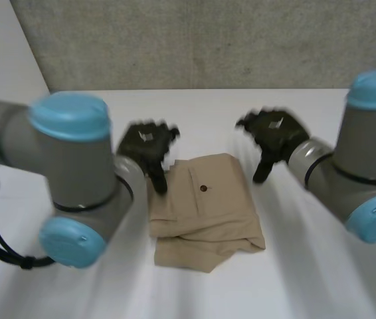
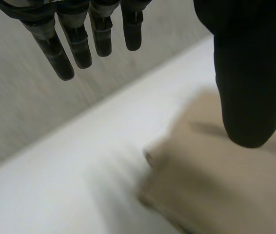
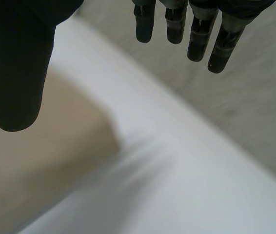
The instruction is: Fold the shorts.
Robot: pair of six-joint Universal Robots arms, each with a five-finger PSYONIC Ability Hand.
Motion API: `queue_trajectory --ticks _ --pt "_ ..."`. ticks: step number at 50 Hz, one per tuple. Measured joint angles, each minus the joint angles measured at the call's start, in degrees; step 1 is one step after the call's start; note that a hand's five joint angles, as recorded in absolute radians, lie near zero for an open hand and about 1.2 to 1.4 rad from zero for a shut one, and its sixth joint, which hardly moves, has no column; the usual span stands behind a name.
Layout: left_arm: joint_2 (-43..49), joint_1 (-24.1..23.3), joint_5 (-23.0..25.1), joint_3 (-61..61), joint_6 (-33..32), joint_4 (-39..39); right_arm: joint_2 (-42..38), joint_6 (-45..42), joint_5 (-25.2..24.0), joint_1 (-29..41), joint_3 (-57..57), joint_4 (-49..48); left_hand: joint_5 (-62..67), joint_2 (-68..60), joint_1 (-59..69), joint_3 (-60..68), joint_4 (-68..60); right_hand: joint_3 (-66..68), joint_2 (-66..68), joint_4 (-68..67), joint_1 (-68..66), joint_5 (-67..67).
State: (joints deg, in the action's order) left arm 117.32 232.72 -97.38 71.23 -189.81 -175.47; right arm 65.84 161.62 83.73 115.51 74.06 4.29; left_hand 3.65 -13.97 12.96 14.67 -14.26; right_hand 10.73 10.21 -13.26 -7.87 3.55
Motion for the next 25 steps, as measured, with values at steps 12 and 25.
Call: queue_trajectory --ticks 12,25 --pt "-20.35 12.87 -0.38 -1.2 0.4 8.01 17.57 5.27 16.26 -2.96 -1.99 -0.69 -1.0 1.71 -0.54 -1.99 1.89 0.0 0.0 0.0 0.0 0.0" --pt "-25.22 17.87 -0.07 -3.2 2.74 16.5 18.31 5.46 14.3 -7.07 -4.23 9.06 -1.0 1.97 -0.57 -2.12 2.02 0.0 0.0 0.0 0.0 0.0"
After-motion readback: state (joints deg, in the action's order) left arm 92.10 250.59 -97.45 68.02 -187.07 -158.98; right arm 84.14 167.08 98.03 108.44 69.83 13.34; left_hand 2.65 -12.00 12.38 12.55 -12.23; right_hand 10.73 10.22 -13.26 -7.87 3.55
